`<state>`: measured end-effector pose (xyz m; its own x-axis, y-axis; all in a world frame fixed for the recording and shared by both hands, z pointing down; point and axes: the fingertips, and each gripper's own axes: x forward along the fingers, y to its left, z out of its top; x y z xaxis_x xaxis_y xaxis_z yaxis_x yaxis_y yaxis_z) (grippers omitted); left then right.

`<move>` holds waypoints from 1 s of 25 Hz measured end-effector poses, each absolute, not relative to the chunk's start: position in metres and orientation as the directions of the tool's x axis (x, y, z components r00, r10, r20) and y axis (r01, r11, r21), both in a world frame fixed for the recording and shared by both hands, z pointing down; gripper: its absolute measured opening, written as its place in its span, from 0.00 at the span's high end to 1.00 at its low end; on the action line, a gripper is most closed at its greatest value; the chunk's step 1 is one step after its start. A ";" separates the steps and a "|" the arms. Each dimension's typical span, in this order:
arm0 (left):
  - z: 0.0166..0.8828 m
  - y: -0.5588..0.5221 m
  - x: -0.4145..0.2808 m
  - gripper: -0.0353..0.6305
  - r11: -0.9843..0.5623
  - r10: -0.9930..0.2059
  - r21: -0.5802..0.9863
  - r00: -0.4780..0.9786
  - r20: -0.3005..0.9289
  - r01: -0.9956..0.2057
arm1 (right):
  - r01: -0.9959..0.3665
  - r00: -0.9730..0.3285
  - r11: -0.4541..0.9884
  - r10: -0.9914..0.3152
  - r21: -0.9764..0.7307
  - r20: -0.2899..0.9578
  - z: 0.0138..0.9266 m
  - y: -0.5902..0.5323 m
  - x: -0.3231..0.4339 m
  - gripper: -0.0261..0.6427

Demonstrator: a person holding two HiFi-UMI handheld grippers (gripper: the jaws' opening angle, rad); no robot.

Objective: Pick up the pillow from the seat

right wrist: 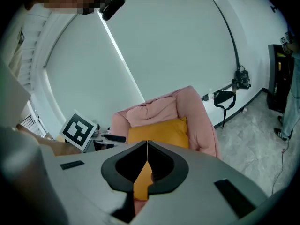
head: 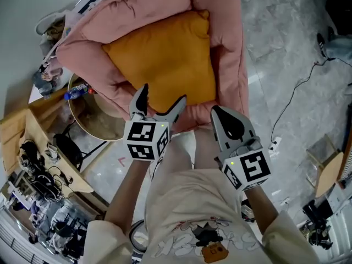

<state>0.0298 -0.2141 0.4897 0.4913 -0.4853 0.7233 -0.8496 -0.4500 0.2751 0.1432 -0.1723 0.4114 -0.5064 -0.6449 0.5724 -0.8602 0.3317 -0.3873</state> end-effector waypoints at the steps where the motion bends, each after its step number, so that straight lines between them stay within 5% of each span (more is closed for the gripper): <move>1: 0.497 -0.217 0.024 0.22 -0.432 -0.487 0.276 0.480 0.730 -0.858 | -0.860 -0.507 0.326 -0.639 -0.393 0.579 0.418 -0.176 0.144 0.93; 18: 0.568 -0.222 -0.056 0.17 -0.239 -0.538 0.286 0.371 0.757 -0.928 | -0.833 -0.553 0.407 -0.564 -0.376 0.613 0.475 -0.204 0.111 0.93; 25: 0.605 -0.226 -0.074 0.06 -0.191 -0.529 0.333 0.382 0.757 -0.923 | -0.823 -0.565 0.421 -0.527 -0.383 0.635 0.502 -0.209 0.097 0.93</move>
